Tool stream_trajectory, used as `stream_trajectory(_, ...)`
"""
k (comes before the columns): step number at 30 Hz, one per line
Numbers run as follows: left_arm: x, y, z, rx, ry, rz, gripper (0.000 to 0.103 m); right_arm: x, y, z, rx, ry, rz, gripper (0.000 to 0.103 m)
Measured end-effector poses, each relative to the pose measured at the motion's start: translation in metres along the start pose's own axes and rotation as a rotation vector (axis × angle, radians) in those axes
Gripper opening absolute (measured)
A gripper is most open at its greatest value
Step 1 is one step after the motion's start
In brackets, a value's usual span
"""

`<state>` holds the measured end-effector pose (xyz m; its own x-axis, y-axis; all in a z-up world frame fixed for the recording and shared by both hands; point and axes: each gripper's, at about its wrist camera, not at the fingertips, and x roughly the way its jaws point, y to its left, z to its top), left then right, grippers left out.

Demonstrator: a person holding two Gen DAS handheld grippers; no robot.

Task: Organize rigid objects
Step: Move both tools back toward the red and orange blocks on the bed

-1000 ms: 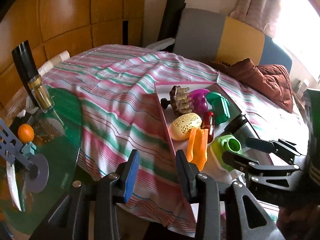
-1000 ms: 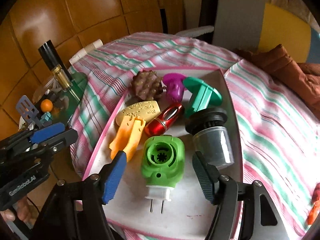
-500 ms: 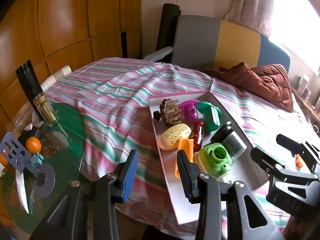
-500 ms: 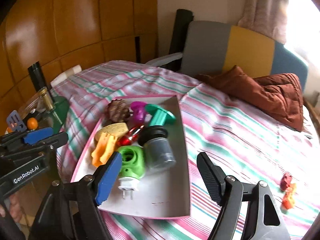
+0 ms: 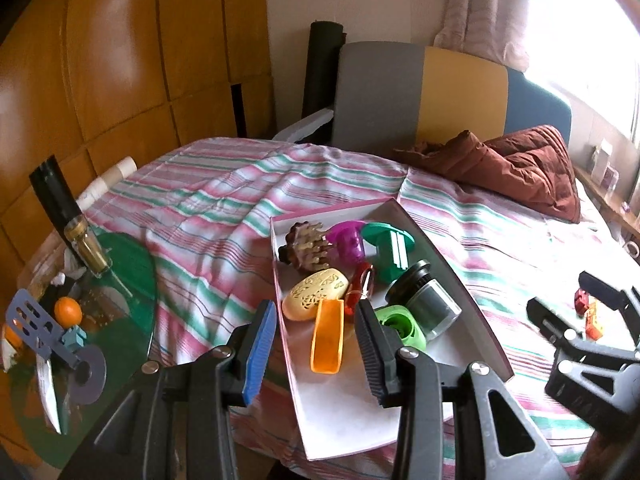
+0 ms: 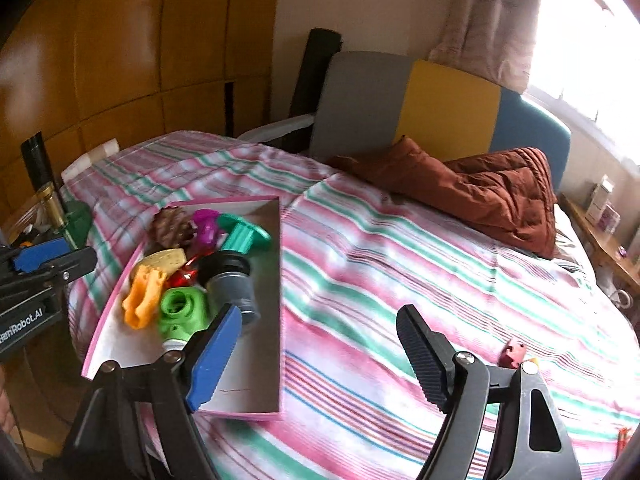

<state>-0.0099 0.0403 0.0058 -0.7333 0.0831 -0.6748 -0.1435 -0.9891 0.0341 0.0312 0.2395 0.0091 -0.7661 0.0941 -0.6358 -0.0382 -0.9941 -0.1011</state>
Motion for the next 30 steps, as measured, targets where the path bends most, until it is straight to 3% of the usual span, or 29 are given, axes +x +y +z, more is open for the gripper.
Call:
stream_trajectory(16, -0.001, -0.048, -0.001, 0.146, 0.002, -0.003, 0.041, -0.007, -0.080, -0.002, 0.078, 0.013, -0.119, 0.082)
stream_trajectory(22, -0.002, -0.065, -0.003, 0.197, 0.006, -0.047, 0.041, -0.008, -0.120, -0.001, 0.104, 0.017, -0.175, 0.083)
stream_trajectory(30, 0.002, -0.087, -0.003, 0.240, 0.028, -0.125, 0.041, 0.013, -0.200, -0.019, 0.225, 0.097, -0.258, 0.083)
